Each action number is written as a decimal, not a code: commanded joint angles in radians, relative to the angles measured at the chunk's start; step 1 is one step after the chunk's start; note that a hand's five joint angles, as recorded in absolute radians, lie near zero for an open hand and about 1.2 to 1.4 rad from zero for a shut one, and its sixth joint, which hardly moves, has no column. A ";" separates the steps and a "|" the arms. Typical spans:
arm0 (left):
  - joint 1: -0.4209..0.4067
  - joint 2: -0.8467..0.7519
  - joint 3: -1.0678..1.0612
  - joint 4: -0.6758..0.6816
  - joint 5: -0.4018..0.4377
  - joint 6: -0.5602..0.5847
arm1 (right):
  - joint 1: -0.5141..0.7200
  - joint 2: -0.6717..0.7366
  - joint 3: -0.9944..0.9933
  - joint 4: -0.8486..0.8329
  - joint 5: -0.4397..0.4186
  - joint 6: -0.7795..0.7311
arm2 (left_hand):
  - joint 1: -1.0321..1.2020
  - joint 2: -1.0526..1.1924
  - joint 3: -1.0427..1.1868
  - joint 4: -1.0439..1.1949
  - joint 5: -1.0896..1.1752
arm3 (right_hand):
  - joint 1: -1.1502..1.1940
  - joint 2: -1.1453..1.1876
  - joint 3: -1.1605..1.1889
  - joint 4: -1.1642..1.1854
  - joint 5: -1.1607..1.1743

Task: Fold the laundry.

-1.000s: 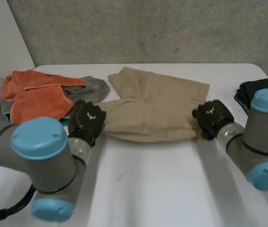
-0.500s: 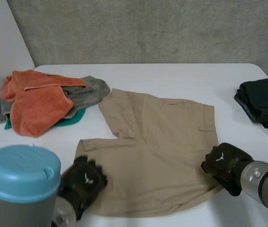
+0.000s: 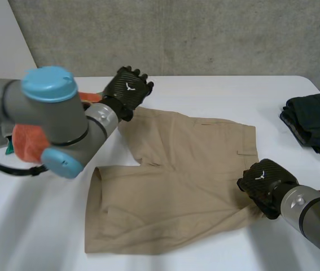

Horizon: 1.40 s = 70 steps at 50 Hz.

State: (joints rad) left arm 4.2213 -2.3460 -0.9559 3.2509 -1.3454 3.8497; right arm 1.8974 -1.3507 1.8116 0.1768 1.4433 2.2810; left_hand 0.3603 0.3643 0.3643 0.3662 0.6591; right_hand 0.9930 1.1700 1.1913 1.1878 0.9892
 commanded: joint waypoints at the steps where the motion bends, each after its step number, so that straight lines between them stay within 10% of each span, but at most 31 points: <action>1: 0.029 -0.307 0.380 -0.223 0.149 -0.002 | 0.000 0.021 0.002 -0.026 0.002 0.005 | 0.082 0.078 0.078 0.076 -0.391 | 0.403 0.226 0.205 0.208 0.233; 10: 0.062 -0.476 0.588 -0.355 0.203 -0.002 | -0.006 0.028 0.011 -0.048 0.000 0.005 | 0.120 0.116 0.116 0.114 -0.353 | 0.403 0.226 0.205 0.208 0.233; 20: 0.068 -0.469 0.569 -0.381 0.184 -0.004 | -0.026 0.028 0.012 -0.080 0.000 0.005 | 1.036 1.032 1.032 1.030 0.562 | 0.403 0.226 0.205 0.208 0.233; 48: 0.077 -0.142 0.079 -0.287 -0.141 0.149 | -0.024 0.027 0.028 -0.102 -0.003 0.005 | 1.036 1.032 1.032 1.030 0.563 | 0.403 0.226 0.205 0.208 0.233; 61: 0.066 -0.078 -0.024 -0.306 -0.219 0.044 | -0.024 0.027 0.037 -0.108 -0.003 0.005 | 1.036 1.032 1.032 1.030 0.563 | 0.403 0.226 0.205 0.208 0.233; 65: 0.052 -0.039 -0.032 -0.297 -0.264 -0.033 | -0.024 0.027 0.038 -0.109 -0.003 0.006 | 0.352 0.348 0.348 0.346 -0.121 | 0.403 0.226 0.205 0.208 0.233; 70: 0.045 0.017 -0.038 -0.199 -0.271 -0.079 | -0.024 0.027 0.040 -0.112 -0.001 0.006 | 0.226 0.222 0.222 0.220 -0.247 | 0.403 0.226 0.205 0.208 0.233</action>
State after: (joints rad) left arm 4.2773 -2.3897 -0.9880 2.9621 -1.5951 3.8385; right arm 1.8730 -1.3238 1.8501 0.0667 1.4412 2.2864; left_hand 0.5657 0.6139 0.6199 0.6129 0.4415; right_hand 0.9930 1.1699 1.1909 1.1880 0.9892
